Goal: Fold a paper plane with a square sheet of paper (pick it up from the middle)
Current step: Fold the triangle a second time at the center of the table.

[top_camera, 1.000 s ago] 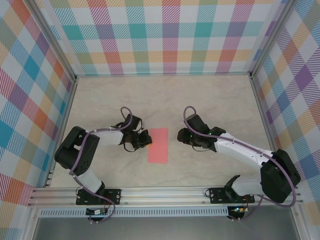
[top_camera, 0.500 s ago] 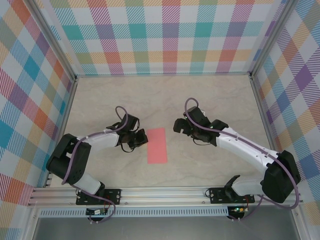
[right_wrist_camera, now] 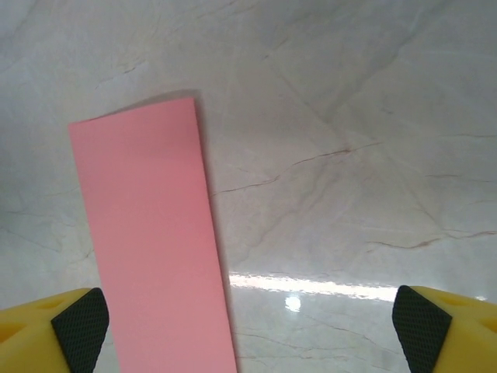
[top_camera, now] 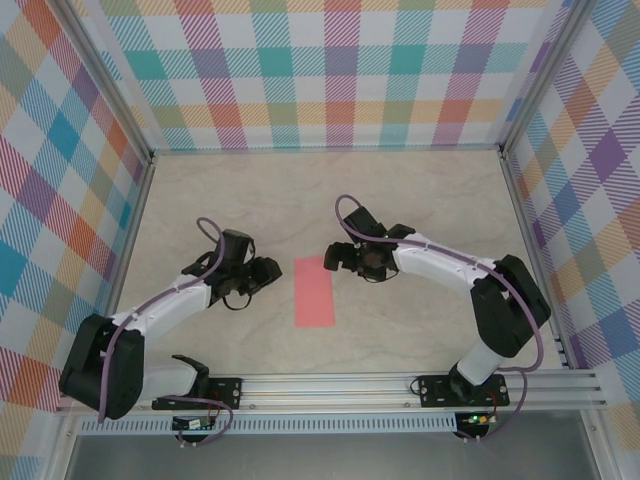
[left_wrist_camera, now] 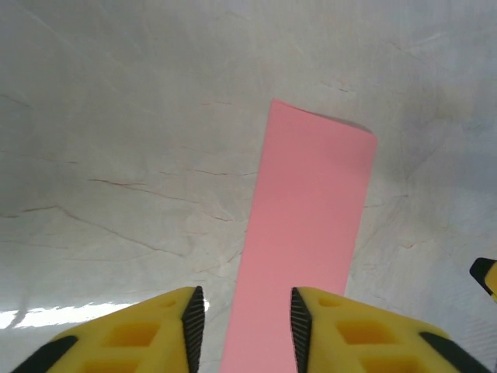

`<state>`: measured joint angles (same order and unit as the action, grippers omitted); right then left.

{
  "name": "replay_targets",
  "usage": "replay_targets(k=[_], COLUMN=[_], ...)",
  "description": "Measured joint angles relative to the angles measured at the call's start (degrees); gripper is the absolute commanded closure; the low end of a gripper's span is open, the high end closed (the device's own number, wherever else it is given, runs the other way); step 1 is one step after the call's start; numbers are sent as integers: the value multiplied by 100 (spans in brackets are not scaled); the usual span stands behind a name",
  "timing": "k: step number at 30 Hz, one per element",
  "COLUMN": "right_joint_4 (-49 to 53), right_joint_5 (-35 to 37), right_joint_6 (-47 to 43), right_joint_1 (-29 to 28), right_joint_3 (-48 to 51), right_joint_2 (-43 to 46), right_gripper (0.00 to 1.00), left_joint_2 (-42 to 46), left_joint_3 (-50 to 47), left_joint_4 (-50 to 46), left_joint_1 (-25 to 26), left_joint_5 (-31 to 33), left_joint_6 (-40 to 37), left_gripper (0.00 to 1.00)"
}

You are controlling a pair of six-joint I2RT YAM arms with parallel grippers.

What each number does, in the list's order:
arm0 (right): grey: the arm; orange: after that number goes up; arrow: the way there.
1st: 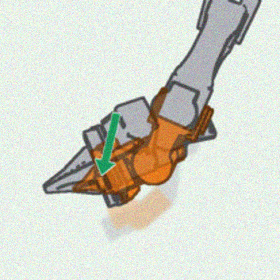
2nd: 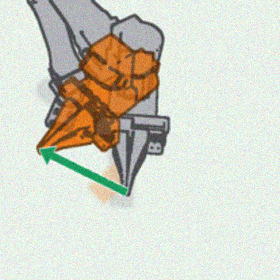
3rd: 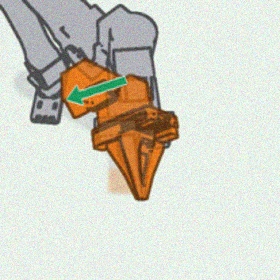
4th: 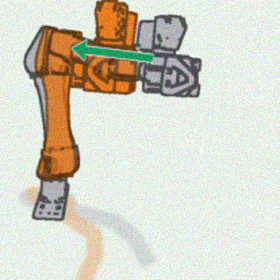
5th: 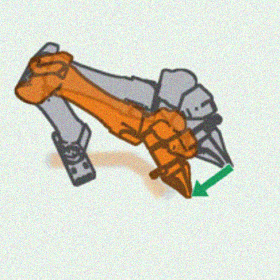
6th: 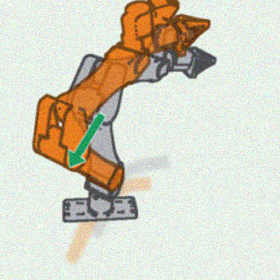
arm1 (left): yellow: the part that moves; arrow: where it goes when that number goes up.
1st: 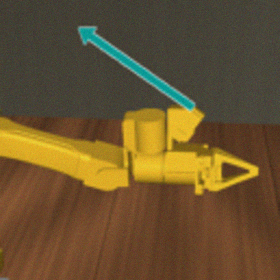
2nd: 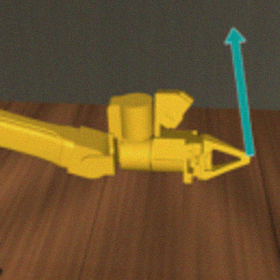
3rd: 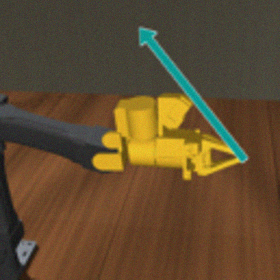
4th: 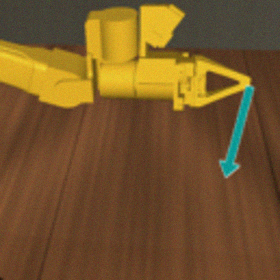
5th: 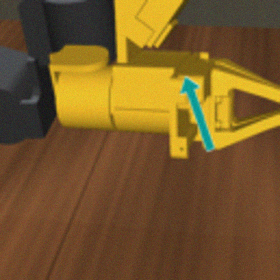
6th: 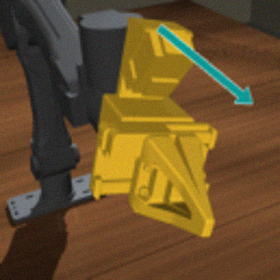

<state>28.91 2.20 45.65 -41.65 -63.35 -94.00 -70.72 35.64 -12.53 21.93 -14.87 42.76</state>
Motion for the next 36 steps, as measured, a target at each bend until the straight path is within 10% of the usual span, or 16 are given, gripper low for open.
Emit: replay_targets(k=[11,36], right_joint_4=[-496,-1561], right_joint_5=[-811,-2234], right_joint_6=[413,841], right_joint_1=[68,275], right_joint_3=[15,369], right_joint_2=[-358,-914], right_gripper=[19,51], left_joint_2=[111,-929], left_joint_3=[-299,-74], left_joint_4=[262,820], left_joint_1=[-695,-800], left_joint_5=[-898,-1808], left_joint_6=[337,544], left_gripper=[33,26])
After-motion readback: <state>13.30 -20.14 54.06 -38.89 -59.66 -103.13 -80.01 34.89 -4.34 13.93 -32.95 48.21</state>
